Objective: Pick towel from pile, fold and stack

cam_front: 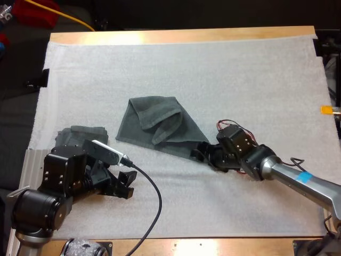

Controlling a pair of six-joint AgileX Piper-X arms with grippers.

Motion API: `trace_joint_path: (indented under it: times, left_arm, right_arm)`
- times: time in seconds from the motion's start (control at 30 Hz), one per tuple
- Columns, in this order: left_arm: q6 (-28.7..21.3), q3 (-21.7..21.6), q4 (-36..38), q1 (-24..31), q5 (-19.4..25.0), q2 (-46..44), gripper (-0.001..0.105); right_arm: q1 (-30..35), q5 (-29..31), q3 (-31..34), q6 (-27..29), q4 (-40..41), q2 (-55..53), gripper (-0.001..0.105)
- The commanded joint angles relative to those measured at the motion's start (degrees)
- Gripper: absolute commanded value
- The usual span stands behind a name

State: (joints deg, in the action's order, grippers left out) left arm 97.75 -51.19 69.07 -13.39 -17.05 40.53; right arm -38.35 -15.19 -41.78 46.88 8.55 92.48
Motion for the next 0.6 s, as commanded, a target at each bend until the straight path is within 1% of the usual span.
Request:
trace_joint_path:
  times: [0.0,0.13,0.2,0.23,0.27,0.3,0.37,0.4,0.47,0.53,0.57]
  left_arm:
    - [-0.2,0.0,0.1,-0.2,0.6,0.2,0.069]
    - [-0.2,0.0,0.1,-0.2,0.6,0.2,0.069]
    - [-0.2,0.0,0.1,-0.2,0.6,0.2,0.069]
    - [-0.2,0.0,0.1,-0.2,0.6,0.2,0.069]
    - [-0.2,0.0,0.1,-0.2,0.6,0.2,0.069]
    - [-0.2,0.0,0.1,-0.2,0.6,0.2,0.069]
    - [-0.2,0.0,0.1,-0.2,0.6,0.2,0.069]
    - [-0.2,0.0,0.1,-0.2,0.6,0.2,0.069]
    - [-0.2,0.0,0.1,-0.2,0.6,0.2,0.069]
    - [-0.2,0.0,0.1,-0.2,0.6,0.2,0.069]
    - [-0.2,0.0,0.1,-0.2,0.6,0.2,0.069]
  right_arm:
    - [0.2,0.1,-0.1,-0.7,-0.9,0.2,0.064]
    - [0.2,1.7,-0.1,-2.0,-0.8,0.6,0.064]
    - [0.2,2.0,-0.1,-2.0,-1.0,0.6,0.059]
    - [0.2,2.2,-0.1,-2.0,-1.0,0.6,0.054]
    - [0.2,2.4,-0.1,-2.0,-1.0,0.6,0.046]
    - [0.2,2.5,-0.1,-2.1,-1.0,0.6,0.042]
    - [0.2,2.6,-0.1,-2.0,-1.0,0.6,0.027]
    - [0.2,2.8,-0.1,-2.0,-1.0,0.6,0.025]
    - [0.2,2.8,-0.1,-2.0,-1.0,0.6,0.012]
    - [0.2,2.8,-0.1,-1.7,-0.8,0.6,0.003]
    - [0.2,2.8,-0.1,-1.7,-0.6,0.6,0.000]
